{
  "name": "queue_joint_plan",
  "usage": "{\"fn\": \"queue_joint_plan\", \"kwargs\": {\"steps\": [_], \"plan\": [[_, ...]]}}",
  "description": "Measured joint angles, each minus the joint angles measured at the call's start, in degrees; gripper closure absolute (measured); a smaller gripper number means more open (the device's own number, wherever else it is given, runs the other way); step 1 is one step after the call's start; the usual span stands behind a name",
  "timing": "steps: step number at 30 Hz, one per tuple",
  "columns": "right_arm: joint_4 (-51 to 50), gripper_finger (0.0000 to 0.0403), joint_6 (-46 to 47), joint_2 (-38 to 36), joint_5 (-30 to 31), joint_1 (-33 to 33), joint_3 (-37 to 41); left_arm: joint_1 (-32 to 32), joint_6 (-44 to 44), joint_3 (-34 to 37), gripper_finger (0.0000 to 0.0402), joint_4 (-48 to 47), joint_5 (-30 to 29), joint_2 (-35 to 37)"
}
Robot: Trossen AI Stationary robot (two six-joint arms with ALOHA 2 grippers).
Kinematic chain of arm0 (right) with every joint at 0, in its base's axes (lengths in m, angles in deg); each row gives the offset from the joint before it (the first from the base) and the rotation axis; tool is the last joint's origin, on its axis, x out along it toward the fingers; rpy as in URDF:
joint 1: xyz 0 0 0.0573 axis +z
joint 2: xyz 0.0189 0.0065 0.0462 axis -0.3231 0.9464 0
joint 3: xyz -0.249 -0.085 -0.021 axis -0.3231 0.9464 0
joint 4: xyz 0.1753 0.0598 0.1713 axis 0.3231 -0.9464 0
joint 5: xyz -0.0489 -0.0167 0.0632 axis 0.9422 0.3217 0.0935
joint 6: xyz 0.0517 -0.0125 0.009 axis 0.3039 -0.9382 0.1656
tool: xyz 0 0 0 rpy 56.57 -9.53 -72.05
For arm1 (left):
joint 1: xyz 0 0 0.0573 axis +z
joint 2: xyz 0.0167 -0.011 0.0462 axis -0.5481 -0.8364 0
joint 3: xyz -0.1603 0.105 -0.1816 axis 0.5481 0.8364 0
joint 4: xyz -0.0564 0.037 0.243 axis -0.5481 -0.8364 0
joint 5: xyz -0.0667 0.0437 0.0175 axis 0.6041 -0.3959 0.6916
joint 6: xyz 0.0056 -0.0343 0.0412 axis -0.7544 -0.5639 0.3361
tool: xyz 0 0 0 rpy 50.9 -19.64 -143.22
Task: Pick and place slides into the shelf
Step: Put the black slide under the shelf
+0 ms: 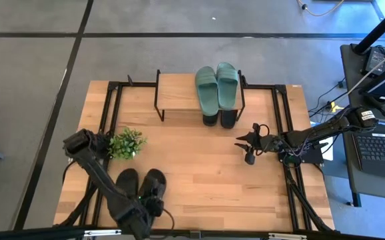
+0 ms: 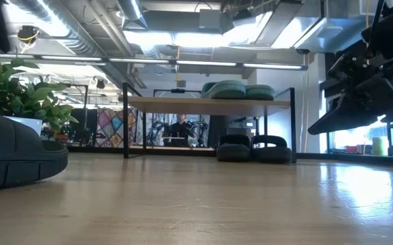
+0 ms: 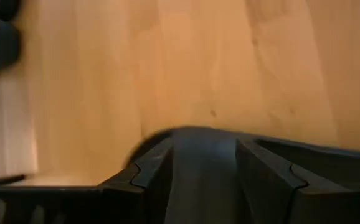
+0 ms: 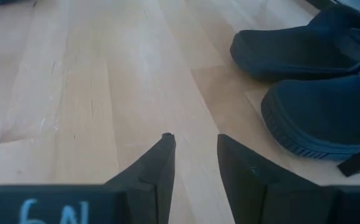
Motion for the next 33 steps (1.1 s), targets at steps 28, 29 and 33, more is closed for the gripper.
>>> {"fn": "queue_joint_plan", "kwargs": {"steps": [28,29,33], "plan": [[-0.26,0.0281,-0.35,0.0,-0.07,0.0,0.0,0.14,-11.71,0.0,0.0237,-5.48,5.27,-6.47],[-0.27,0.0281,-0.36,0.0,-0.07,0.01,0.0,0.14,-11.74,0.0,0.0237,-5.1,5.27,-6.47],[-0.28,0.0281,-0.71,0.0,-0.07,0.0,0.0,0.14,-11.71,0.0,0.0237,-3.66,5.21,-6.47]]}}
